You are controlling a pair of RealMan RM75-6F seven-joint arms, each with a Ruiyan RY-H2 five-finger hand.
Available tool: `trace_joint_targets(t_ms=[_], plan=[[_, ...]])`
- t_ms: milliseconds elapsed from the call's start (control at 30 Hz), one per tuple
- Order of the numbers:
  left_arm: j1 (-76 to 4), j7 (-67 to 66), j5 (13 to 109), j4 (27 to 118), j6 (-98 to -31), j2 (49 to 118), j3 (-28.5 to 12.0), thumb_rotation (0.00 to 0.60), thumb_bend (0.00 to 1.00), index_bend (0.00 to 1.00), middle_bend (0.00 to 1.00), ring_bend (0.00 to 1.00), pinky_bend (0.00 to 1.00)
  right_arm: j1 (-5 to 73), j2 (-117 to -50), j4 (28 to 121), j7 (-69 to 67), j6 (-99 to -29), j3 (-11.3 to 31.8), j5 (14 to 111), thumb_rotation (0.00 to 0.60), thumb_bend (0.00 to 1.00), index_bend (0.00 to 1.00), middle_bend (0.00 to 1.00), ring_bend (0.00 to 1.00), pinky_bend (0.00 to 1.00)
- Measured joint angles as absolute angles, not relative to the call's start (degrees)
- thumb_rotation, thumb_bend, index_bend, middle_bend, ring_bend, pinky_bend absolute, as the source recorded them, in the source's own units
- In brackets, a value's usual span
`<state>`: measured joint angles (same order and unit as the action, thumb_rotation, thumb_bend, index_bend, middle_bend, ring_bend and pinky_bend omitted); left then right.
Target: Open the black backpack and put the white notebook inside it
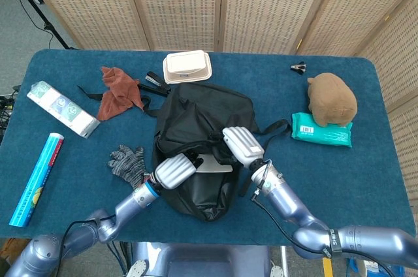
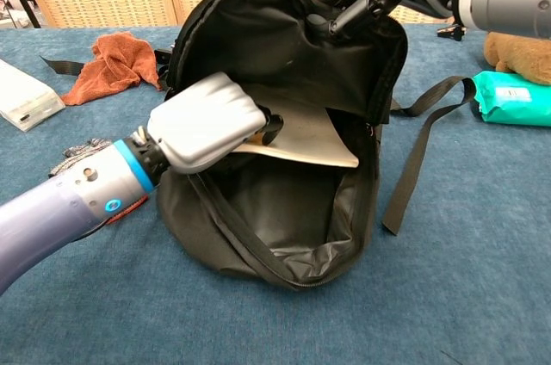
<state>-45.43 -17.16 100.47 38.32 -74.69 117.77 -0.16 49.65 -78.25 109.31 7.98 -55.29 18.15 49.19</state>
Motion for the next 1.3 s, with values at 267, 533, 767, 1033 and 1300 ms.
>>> trace_joint_targets(t_ms=[267, 533, 767, 1033, 1300], plan=[[-46.0, -16.5, 99.1, 35.7, -73.3, 118.8, -0.8, 0.600, 0.38, 0.40, 0.28, 0.29, 0.44, 49.6, -76.8, 109.8, 7.3, -54.5, 18.2, 48.9, 0.600, 0.61, 0.66, 0.62, 0.58, 0.61], [-44.9, -12.0, 98.3, 40.2, -72.6, 115.8, 0.0, 0.600, 0.02, 0.00, 0.00, 0.00, 0.15, 49.1, -76.6, 109.4, 6.4, -54.9, 18.2, 49.7, 0.600, 0.61, 0.66, 0.62, 0.58, 0.61], [-42.7, -7.9, 98.6, 51.2, -74.0, 108.2, 2.1, 0.600, 0.00, 0.00, 0.00, 0.00, 0.08, 49.1, -76.9, 108.6, 6.0, -54.9, 17.9, 50.0, 0.600, 0.61, 0.66, 0.62, 0.58, 0.61], [-40.1, -0.8, 100.0, 67.6, -74.8, 93.7, 7.1, 0.600, 0.00, 0.00, 0.00, 0.00, 0.08, 49.0, -77.0, 107.9, 7.3, -55.6, 17.1, 50.3, 0.600, 0.61, 0.66, 0.62, 0.58, 0.61], [-36.7, 6.7, 103.0, 72.3, -80.9, 83.8, 11.0, 0.600, 0.00, 0.00, 0.00, 0.00, 0.08, 48.1, -77.7, 106.3, 7.2, -55.9, 15.7, 50.1, 0.600, 0.61, 0.66, 0.62, 0.58, 0.61]])
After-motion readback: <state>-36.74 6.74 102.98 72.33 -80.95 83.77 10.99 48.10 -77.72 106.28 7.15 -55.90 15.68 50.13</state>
